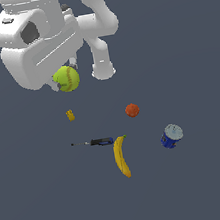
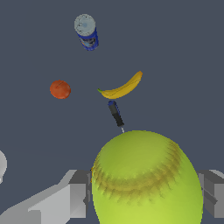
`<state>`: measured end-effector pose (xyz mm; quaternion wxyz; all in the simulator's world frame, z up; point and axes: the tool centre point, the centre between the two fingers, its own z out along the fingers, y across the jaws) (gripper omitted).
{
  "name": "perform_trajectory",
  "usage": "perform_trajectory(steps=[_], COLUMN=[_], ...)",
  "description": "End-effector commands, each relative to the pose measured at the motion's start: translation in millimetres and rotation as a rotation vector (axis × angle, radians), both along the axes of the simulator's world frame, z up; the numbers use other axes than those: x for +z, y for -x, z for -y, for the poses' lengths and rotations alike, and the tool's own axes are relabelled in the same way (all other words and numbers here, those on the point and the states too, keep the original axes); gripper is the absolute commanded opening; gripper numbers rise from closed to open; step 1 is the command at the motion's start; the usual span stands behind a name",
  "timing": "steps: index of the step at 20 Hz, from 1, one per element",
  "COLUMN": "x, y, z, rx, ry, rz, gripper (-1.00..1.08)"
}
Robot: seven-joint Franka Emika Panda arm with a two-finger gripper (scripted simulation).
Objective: Pick up a designated object from a clutter of objects.
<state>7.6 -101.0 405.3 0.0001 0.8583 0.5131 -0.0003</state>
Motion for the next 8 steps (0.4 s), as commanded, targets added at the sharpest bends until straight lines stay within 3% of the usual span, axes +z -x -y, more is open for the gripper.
perform_trajectory(steps=[1, 8], x=[10.7, 19.4], y=[-1.8, -4.6], z=[-2.8, -5.3], rx=[0.0, 0.0], ry=[-0.001, -0.001], rz=[0.0, 0.0], gripper=[-1.0, -1.0])
